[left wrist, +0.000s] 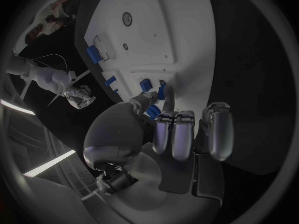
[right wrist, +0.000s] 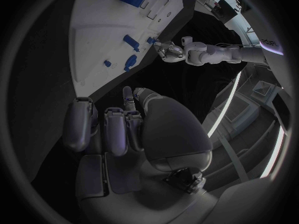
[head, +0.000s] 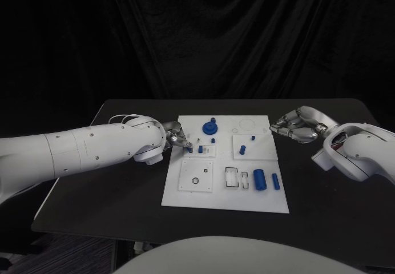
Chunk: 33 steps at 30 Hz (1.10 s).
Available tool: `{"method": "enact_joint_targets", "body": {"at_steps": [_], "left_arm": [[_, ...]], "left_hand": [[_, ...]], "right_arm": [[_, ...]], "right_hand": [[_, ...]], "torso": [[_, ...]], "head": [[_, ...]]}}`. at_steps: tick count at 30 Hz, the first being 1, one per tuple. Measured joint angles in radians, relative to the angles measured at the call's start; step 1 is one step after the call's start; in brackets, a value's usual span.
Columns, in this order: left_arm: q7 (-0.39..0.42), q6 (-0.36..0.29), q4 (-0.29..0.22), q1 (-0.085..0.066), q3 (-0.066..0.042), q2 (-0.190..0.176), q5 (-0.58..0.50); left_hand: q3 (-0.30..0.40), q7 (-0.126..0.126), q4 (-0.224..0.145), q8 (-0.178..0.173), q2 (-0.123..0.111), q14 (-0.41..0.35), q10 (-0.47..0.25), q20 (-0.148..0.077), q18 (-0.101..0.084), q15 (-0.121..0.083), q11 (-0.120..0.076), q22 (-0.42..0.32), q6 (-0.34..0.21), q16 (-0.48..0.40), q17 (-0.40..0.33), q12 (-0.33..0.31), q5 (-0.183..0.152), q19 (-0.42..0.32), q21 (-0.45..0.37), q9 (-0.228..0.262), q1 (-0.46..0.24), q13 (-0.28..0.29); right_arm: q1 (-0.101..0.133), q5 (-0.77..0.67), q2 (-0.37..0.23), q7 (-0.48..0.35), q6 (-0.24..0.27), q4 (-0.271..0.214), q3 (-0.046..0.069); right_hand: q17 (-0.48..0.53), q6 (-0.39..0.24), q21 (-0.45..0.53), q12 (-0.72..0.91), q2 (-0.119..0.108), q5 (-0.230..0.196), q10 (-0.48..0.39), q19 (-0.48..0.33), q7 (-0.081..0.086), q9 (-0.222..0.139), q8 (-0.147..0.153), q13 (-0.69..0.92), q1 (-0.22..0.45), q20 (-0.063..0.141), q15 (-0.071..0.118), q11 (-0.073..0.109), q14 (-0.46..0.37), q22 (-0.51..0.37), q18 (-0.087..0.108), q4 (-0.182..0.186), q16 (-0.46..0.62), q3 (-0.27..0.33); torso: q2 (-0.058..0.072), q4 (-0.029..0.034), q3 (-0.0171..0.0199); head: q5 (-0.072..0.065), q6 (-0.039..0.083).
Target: Assemble the parts on the task board
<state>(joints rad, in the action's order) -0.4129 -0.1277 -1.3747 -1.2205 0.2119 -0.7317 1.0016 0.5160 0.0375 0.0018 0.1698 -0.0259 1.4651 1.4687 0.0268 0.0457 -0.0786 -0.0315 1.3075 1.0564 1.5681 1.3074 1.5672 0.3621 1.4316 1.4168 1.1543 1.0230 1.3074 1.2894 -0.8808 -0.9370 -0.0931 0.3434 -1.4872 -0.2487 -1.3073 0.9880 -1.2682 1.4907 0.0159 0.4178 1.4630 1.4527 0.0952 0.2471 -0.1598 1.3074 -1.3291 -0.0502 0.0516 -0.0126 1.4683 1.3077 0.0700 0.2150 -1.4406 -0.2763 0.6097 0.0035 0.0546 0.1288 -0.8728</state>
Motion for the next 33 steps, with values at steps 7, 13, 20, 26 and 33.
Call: {"method": "enact_joint_targets", "body": {"at_steps": [7, 13, 20, 26, 33], "left_arm": [[0.009, -0.005, 0.002, 0.004, 0.000, 0.002, 0.001], [0.014, -0.007, 0.005, 0.007, -0.001, 0.002, 0.001], [0.017, -0.007, 0.005, 0.017, -0.002, 0.001, 0.001], [0.018, -0.006, 0.005, 0.021, -0.004, 0.000, 0.001], [0.019, -0.006, 0.002, 0.023, -0.005, -0.003, 0.001]], "left_hand": [[0.000, -0.002, 0.000, -0.003, -0.001, 0.000, 0.000, 0.000, 0.000, 0.000, 0.000, 0.000, 0.005, 0.000, 0.000, 0.000, 0.000, 0.000, 0.000, 0.000, -0.001, 0.000], [0.003, -0.002, 0.003, -0.004, -0.002, 0.000, 0.000, 0.000, 0.000, 0.000, 0.000, 0.000, 0.005, 0.000, 0.000, 0.000, 0.000, 0.000, -0.004, 0.000, -0.002, 0.000], [0.003, -0.007, 0.003, -0.004, -0.002, 0.000, 0.000, 0.000, 0.000, 0.000, 0.000, 0.000, 0.011, 0.000, 0.000, 0.000, 0.000, 0.000, -0.004, 0.000, -0.002, 0.000], [0.003, -0.007, 0.003, -0.004, -0.001, 0.000, 0.000, 0.000, 0.000, 0.000, 0.000, 0.000, 0.011, 0.000, 0.000, 0.000, 0.000, 0.000, -0.004, 0.000, -0.001, 0.000], [0.003, -0.007, 0.003, -0.004, 0.001, 0.000, 0.000, 0.000, 0.000, 0.000, 0.000, 0.000, 0.011, 0.000, 0.000, 0.000, -0.002, 0.000, -0.004, 0.000, 0.001, 0.000]], "right_arm": [[0.000, 0.000, 0.000, 0.000, -0.001, 0.000, 0.000], [0.000, 0.000, 0.000, 0.000, -0.002, 0.000, 0.000], [0.000, 0.000, 0.000, 0.000, -0.003, 0.000, 0.000], [0.000, 0.000, 0.000, 0.000, -0.004, 0.001, 0.000], [0.000, 0.000, 0.000, 0.001, -0.006, 0.001, 0.000]], "right_hand": [[0.000, 0.000, 0.000, 0.000, 0.000, 0.000, 0.000, 0.000, 0.000, 0.000, 0.000, 0.000, 0.000, 0.000, 0.000, 0.000, 0.000, 0.000, 0.000, 0.000, 0.000, 0.000], [0.000, 0.000, 0.000, 0.000, 0.000, 0.000, 0.000, 0.000, 0.000, 0.000, 0.000, 0.000, 0.000, 0.000, 0.000, 0.000, 0.000, 0.000, 0.000, 0.000, 0.000, 0.000], [0.000, 0.000, 0.000, 0.000, 0.000, 0.000, 0.000, 0.000, 0.000, 0.000, 0.000, 0.000, 0.000, 0.000, 0.000, 0.000, 0.000, 0.000, 0.000, 0.000, 0.000, 0.000], [0.000, 0.000, 0.000, 0.000, 0.000, 0.000, 0.000, 0.000, 0.000, 0.000, 0.000, 0.000, 0.000, 0.000, 0.000, 0.000, 0.000, 0.000, 0.000, -0.003, 0.000, -0.003], [0.000, 0.000, 0.000, 0.000, 0.000, 0.000, 0.000, 0.000, 0.000, 0.000, 0.000, 0.000, 0.000, 0.000, 0.000, 0.000, 0.000, 0.000, 0.000, -0.003, 0.000, -0.003]], "torso": [[0.000, -0.0006, 0.0000], [-0.001, -0.0005, 0.0001], [-0.001, -0.0003, 0.0000], [-0.001, -0.0007, 0.0000], [-0.001, -0.0008, -0.0005]], "head": [[0.000, 0.000], [-0.001, 0.000], [-0.002, 0.000], [-0.002, 0.000], [-0.001, 0.000]]}}
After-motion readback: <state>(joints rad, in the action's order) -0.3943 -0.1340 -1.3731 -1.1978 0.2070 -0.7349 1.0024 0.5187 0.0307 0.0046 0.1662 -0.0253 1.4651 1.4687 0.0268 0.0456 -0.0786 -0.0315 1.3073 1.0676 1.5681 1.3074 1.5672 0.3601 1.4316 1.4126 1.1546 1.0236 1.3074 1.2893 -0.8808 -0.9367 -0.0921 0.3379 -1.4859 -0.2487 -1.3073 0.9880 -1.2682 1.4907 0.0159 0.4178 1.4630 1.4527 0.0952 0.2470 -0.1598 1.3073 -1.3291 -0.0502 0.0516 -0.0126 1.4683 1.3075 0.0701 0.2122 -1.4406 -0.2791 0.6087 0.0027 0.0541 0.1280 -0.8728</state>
